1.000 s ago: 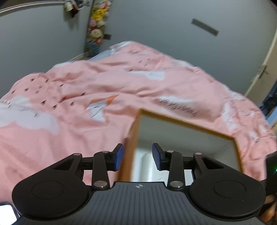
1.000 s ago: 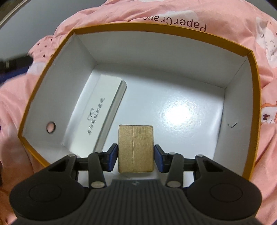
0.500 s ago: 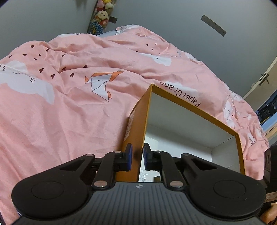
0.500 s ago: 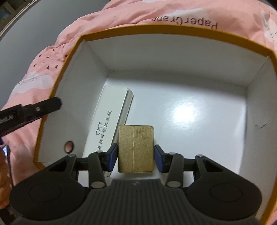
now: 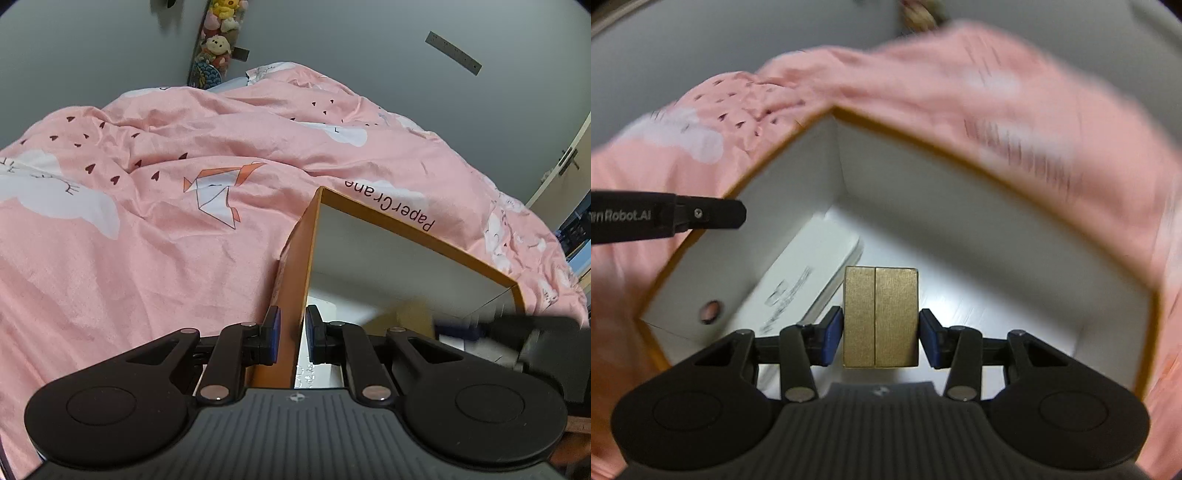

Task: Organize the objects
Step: 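Lower the gold cube into the box corner beside the white box and open the right gripper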

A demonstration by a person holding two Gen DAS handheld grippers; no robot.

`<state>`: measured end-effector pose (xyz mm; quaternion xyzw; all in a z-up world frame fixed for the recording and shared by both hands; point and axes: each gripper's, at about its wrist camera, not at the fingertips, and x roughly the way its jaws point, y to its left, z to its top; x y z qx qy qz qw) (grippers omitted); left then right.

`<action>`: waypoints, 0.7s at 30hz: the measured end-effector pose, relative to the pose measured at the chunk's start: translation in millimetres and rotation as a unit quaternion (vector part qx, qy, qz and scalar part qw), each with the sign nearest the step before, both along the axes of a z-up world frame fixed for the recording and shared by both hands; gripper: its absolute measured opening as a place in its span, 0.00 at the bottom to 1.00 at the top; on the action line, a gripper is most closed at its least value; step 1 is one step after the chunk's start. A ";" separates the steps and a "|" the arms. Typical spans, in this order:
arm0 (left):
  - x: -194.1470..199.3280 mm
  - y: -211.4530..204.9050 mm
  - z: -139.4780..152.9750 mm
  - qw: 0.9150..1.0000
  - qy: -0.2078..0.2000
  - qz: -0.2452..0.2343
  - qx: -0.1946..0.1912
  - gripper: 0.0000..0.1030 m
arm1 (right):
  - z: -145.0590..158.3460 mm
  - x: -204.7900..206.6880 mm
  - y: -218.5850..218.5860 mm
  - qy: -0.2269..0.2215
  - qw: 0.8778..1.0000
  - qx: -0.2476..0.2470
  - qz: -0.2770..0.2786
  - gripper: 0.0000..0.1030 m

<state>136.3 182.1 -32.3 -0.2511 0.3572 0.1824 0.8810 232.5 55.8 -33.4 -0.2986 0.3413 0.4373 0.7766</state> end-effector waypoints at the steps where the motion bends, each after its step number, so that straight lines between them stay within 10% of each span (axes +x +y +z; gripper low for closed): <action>1: 0.4 0.6 -0.9 1.000 0.001 -0.001 -0.001 0.14 | 2.4 -2.4 1.2 -0.040 0.999 -0.001 0.031 0.45; 6: 3.6 2.6 -6.6 1.000 0.010 -0.002 -0.008 0.16 | -3.2 -20.6 25.8 -0.181 0.969 -0.023 0.163 0.45; 21: 5.8 9.0 -18.0 0.999 0.012 -0.004 -0.033 0.19 | -33.8 -19.0 55.3 -0.245 0.929 -0.066 0.268 0.46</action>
